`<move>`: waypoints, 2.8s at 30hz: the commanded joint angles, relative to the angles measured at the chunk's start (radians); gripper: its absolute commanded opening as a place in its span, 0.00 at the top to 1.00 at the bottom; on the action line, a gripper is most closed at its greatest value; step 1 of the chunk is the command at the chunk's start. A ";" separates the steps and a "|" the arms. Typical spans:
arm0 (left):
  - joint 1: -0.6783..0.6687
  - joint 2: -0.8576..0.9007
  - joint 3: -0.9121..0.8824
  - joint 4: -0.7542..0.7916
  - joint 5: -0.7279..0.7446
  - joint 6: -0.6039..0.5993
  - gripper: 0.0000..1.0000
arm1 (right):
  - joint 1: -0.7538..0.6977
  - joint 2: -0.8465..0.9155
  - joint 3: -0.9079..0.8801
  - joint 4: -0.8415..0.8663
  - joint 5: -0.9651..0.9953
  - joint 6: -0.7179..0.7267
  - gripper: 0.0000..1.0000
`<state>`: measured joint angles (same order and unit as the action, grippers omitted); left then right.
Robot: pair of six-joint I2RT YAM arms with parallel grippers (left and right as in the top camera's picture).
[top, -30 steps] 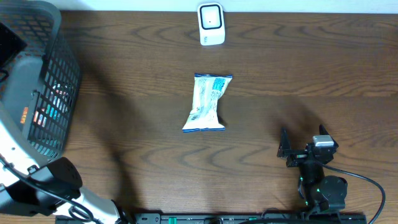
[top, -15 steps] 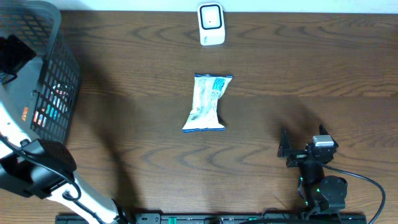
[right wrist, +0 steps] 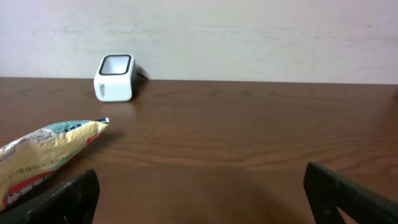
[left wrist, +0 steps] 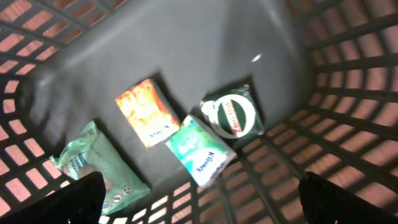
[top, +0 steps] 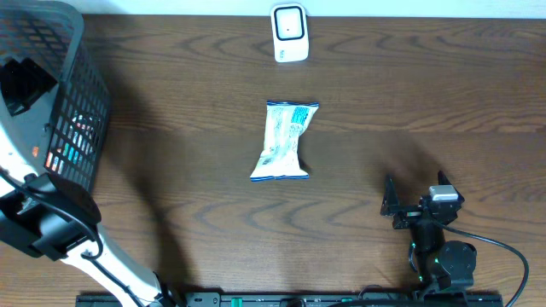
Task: Scan the item barcode
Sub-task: 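Lower the left gripper into the basket and grasp the green wipes pack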
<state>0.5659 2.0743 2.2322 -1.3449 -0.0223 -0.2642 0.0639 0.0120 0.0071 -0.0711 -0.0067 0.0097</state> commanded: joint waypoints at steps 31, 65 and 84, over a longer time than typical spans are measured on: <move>0.120 0.046 -0.003 -0.138 -0.099 -0.164 0.02 | 0.007 -0.004 -0.001 -0.005 0.000 -0.011 0.01; 0.132 0.047 -0.282 -0.085 -0.098 -0.292 0.02 | 0.007 -0.004 -0.001 -0.005 0.000 -0.011 0.01; 0.139 0.047 -0.554 0.078 -0.098 -0.292 0.02 | 0.007 -0.004 -0.001 -0.005 0.000 -0.011 0.01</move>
<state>0.6941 2.1078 1.7164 -1.2766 -0.1104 -0.5468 0.0639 0.0120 0.0071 -0.0711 -0.0067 0.0097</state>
